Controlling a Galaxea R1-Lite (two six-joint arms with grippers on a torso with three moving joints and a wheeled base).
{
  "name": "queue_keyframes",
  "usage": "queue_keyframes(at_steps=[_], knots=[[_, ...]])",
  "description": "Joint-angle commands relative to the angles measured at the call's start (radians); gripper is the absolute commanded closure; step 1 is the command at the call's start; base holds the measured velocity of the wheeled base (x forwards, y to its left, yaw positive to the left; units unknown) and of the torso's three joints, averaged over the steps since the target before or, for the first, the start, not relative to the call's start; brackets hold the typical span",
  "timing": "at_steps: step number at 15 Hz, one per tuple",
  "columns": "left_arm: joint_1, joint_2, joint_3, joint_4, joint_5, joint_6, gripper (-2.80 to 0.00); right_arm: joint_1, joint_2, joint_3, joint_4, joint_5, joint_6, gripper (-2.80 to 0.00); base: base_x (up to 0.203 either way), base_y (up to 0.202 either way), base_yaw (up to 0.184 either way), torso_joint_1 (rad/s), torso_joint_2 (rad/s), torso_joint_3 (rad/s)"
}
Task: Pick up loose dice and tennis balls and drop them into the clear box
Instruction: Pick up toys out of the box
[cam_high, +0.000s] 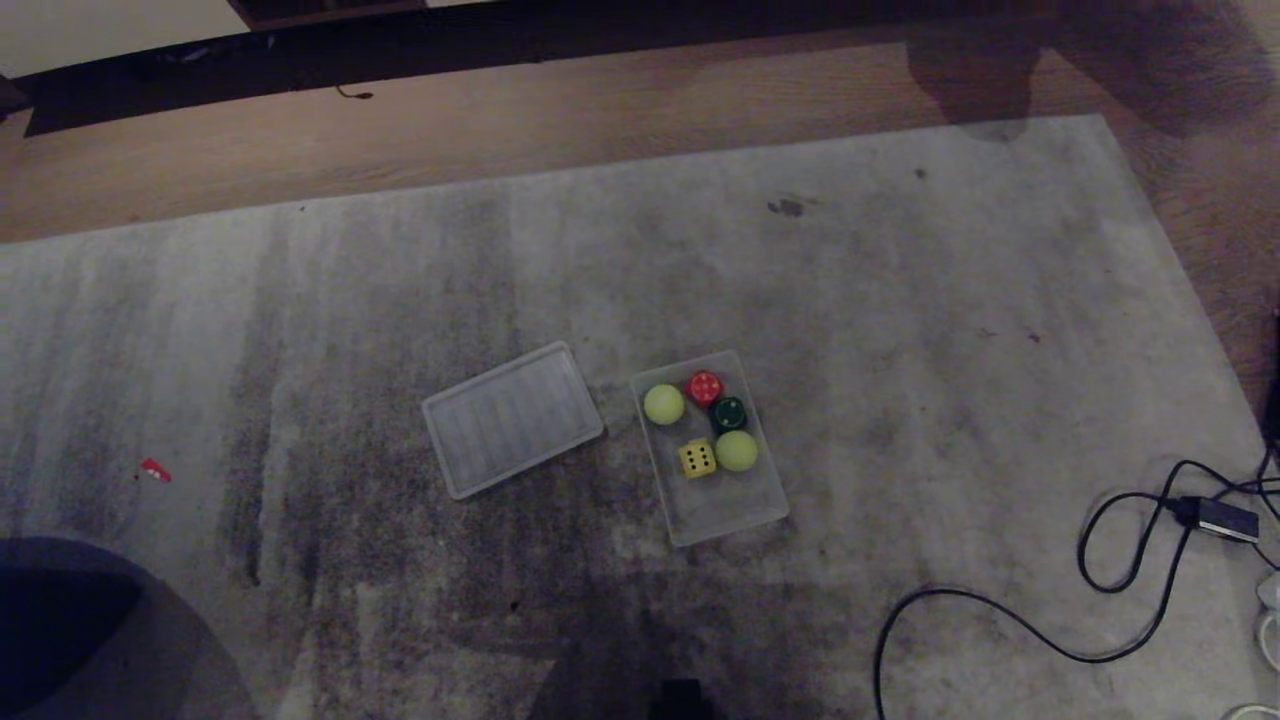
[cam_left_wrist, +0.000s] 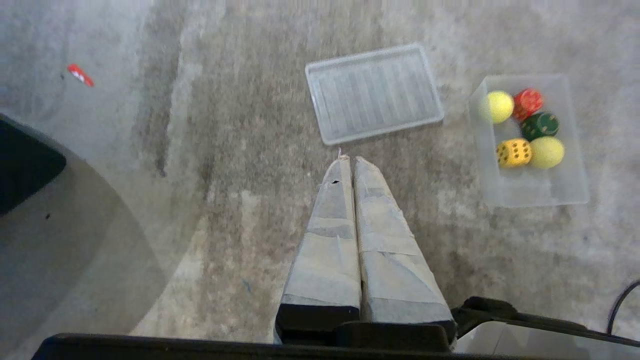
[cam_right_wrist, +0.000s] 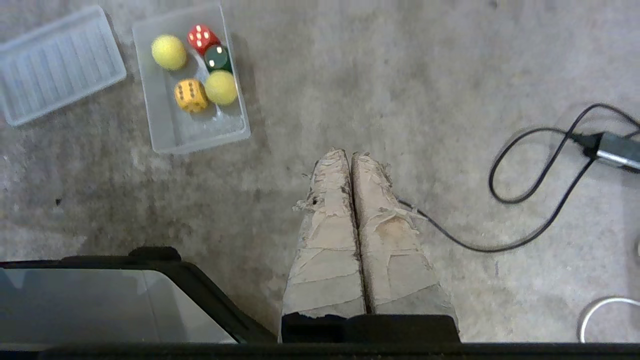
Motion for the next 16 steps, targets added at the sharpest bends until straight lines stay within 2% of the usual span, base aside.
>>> queue_keyframes(at_steps=[1, 16], knots=[[0.000, 0.001, 0.000, -0.001, 0.001, -0.001, 0.00, 0.000, 0.003, 0.000, 0.000, 0.000, 0.000, 0.00, 0.000, 0.000, 0.000, 0.002, 0.00, 0.211], [0.000, 0.001, 0.000, -0.001, 0.001, -0.003, 0.00, 0.000, 0.002, -0.001, 0.000, 0.000, 0.002, 0.00, 0.000, 0.000, 0.000, 0.002, 0.00, 0.205]])
